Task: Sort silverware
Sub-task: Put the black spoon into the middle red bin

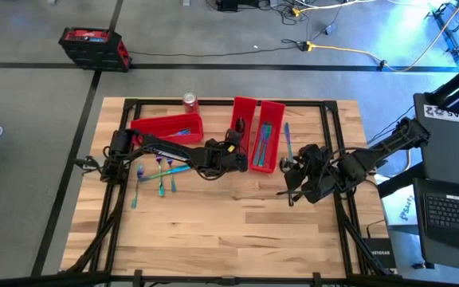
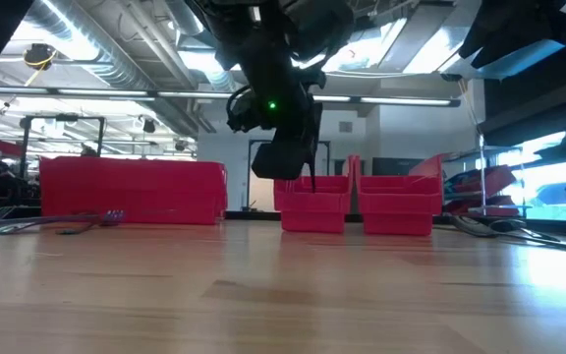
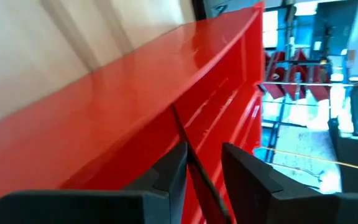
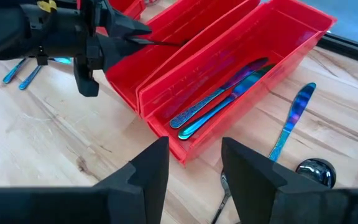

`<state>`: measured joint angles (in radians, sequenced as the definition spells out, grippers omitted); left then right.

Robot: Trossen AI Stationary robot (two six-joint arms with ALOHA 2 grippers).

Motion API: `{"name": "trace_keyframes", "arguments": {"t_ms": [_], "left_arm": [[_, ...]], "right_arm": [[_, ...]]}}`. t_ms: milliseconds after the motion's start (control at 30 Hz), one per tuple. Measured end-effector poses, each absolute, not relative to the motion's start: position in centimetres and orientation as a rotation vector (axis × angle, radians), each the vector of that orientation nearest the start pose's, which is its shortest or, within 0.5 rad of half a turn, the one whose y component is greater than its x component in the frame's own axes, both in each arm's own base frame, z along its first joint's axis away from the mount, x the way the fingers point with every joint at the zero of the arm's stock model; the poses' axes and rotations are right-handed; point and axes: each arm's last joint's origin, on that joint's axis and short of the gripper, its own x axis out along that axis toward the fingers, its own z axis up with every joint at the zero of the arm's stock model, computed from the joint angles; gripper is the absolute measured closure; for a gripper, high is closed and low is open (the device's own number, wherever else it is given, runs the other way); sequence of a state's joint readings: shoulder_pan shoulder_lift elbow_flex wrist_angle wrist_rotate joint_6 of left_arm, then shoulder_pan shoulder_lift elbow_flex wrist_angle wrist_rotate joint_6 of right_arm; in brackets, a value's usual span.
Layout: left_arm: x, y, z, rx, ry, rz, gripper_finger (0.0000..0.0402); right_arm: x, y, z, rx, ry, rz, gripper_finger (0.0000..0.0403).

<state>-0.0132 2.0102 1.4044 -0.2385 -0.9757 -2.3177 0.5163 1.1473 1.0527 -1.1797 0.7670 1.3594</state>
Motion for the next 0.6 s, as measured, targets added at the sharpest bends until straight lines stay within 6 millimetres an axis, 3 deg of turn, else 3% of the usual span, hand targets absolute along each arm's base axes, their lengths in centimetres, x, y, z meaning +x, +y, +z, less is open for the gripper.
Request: {"name": "trace_keyframes", "arguments": {"t_ms": [267,600], "left_arm": [[42.48,1.85,19.09,-1.578,-0.61,1.199,0.0315],[42.67,1.34,18.84,-1.673,-0.474,1.175,0.0315]], "right_arm": [[17.27,7.5,29.61,0.476,0.647,-0.796,0.0269],[17.56,7.83,29.61,0.541,0.677,-0.751,0.0269]]}}
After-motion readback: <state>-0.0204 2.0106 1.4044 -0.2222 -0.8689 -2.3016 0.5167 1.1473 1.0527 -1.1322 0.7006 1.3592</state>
